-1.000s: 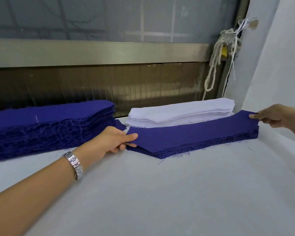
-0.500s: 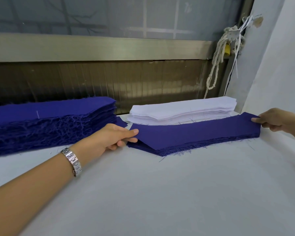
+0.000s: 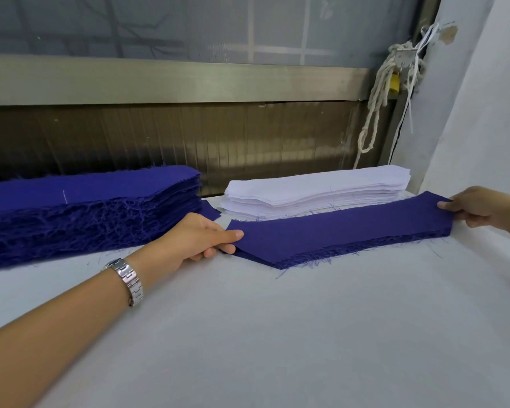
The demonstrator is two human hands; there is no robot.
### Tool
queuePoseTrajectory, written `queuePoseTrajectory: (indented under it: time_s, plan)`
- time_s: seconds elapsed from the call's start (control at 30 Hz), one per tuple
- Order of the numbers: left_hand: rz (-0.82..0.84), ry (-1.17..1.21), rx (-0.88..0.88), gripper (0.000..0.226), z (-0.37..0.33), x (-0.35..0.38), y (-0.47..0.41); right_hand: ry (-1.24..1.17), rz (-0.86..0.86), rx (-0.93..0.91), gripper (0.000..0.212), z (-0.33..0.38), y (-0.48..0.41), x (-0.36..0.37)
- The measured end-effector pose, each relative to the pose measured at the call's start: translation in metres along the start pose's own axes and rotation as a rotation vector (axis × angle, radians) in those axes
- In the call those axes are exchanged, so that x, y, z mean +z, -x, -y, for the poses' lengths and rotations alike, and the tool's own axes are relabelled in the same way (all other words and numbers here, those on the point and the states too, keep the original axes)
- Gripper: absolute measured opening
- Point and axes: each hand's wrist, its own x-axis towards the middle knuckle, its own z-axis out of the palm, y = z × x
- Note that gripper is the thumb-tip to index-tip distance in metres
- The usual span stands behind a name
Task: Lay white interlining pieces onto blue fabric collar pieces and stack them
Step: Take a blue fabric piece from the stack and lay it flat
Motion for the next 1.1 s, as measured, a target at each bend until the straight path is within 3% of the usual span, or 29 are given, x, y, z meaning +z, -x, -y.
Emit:
queuePoseTrajectory:
  time_s: [0.1, 0.2, 0.4, 0.67, 0.73, 0.87, 1.0, 1.1]
  plan:
    - [-0.008, -0.042, 0.024, 0.038, 0.004, 0.000, -0.001, 0.130, -0.053, -0.031, 0.023, 0.000, 0.001, 0.002]
    - [0.006, -0.071, 0.009, 0.041, 0.004, -0.002, -0.003, 0.196, -0.113, -0.056, 0.038, -0.004, -0.002, 0.001]
    - [0.011, -0.118, 0.041, 0.042, 0.009, -0.005, -0.009, 0.276, -0.164, -0.071, 0.031, -0.005, 0.000, 0.002]
    - [-0.225, -0.439, 0.195, 0.050, 0.013, -0.002, -0.004, 0.412, -0.289, -0.096, 0.032, 0.003, 0.002, 0.011]
    - [-0.291, -0.484, 0.273, 0.042, 0.015, -0.009, 0.005, 0.492, -0.373, -0.154, 0.032, 0.013, 0.010, 0.021]
    - [-0.429, -0.495, 0.410, 0.036, 0.018, -0.033, 0.025, 0.476, -0.419, -0.360, 0.005, 0.051, 0.039, 0.055]
    - [-0.562, -0.469, 0.650, 0.019, 0.024, -0.066, 0.049, 0.456, -0.335, -0.611, 0.015, 0.098, 0.073, 0.105]
    - [-0.635, -0.515, 0.758, 0.008, 0.035, -0.099, 0.064, 0.388, -0.286, -0.794, 0.010, 0.131, 0.103, 0.147]
